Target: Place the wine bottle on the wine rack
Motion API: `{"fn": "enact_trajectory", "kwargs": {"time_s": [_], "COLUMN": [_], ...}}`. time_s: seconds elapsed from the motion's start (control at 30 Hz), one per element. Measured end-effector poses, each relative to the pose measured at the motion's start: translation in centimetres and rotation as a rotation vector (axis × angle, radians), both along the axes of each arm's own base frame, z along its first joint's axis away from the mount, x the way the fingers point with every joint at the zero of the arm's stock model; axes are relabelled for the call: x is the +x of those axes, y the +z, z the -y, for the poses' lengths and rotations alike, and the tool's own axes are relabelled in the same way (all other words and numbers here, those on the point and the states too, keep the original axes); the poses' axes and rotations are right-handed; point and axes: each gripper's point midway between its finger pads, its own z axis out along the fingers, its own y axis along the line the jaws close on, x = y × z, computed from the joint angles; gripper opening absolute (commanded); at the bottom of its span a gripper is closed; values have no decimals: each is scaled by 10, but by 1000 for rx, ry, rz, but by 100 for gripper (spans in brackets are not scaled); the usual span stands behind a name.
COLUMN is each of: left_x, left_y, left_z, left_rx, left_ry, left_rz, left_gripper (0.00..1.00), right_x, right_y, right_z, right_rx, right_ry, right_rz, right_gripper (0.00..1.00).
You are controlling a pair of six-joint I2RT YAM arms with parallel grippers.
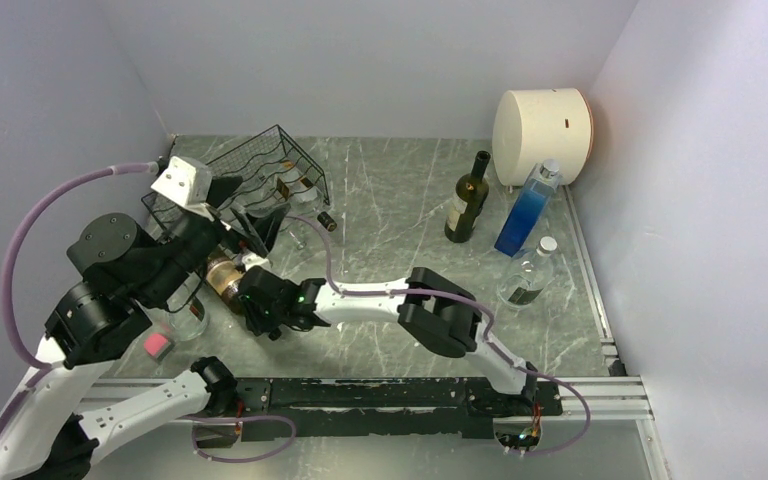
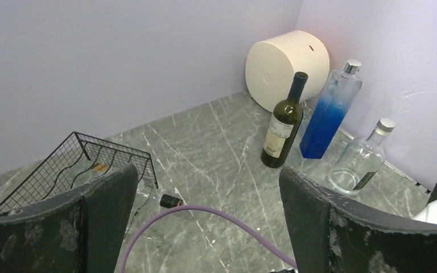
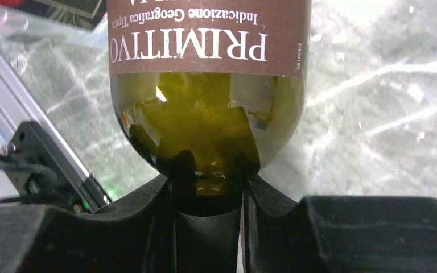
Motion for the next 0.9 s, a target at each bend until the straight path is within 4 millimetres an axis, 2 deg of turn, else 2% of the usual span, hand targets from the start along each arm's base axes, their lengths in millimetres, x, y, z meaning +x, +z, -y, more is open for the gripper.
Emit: {"fn": "enact_trajectory", "kwargs": {"time_s": [0.2,0.33,0.6,0.9], "left_x": [3,5,8,5], "left_y": [-6,-10,-10,-8], "left_z": [4,7,11,14], "left_rx": [19,33,40,38], "left_ry": [-4,-8,-15,-37], "left_rz": [-18,-32,-39,-36], "left_gripper": [98,98,98,98], "right_x": [22,40,76,81], "right_y": [-6,-4,-6,-9], "right_z": [-23,-30,-57,-75], "right_rx": [30,52,104,137], "right_ry": [-36,-67,-111,-125], "right_rz": [4,4,19,18], "right_gripper": [16,24,30,46]}}
